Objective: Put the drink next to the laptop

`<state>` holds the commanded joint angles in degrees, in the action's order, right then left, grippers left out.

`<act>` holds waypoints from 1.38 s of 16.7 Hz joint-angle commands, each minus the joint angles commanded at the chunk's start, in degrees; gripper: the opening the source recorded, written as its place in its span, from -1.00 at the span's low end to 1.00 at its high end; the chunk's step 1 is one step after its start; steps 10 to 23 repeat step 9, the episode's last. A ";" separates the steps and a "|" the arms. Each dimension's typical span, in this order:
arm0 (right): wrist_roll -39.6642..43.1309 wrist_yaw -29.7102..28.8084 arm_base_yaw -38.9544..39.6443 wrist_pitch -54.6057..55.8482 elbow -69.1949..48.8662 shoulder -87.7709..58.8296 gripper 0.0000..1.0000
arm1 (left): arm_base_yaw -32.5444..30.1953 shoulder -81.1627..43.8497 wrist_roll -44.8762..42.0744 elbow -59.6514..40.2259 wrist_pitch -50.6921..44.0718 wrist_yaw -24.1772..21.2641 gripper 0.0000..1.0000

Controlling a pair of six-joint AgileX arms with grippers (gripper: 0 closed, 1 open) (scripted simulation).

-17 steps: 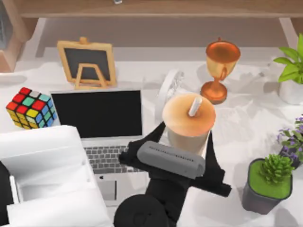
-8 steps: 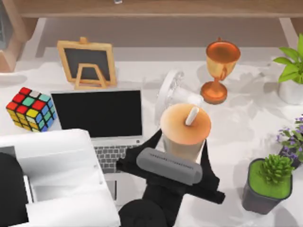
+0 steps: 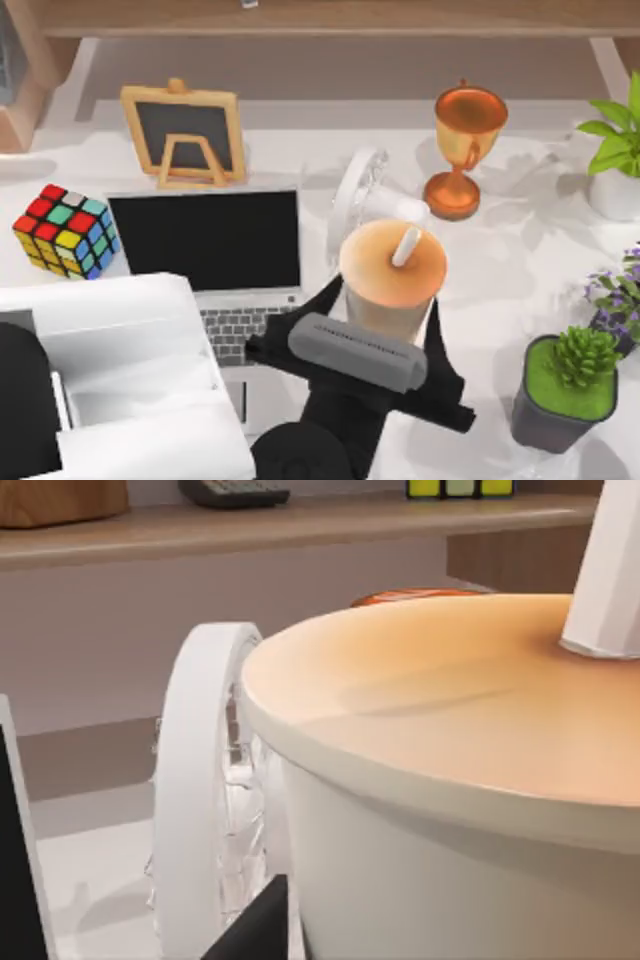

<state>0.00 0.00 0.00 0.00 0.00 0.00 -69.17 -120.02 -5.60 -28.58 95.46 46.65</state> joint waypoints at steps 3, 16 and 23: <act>0.00 0.00 0.00 0.00 0.00 0.00 1.00 | 0.00 0.00 0.00 0.00 0.00 0.00 0.96; 0.00 0.00 0.00 0.00 0.00 0.00 1.00 | 0.00 0.00 0.00 0.00 0.00 0.00 1.00; 0.00 0.00 0.00 0.00 0.00 0.00 1.00 | 0.00 0.00 0.00 0.00 0.00 0.00 1.00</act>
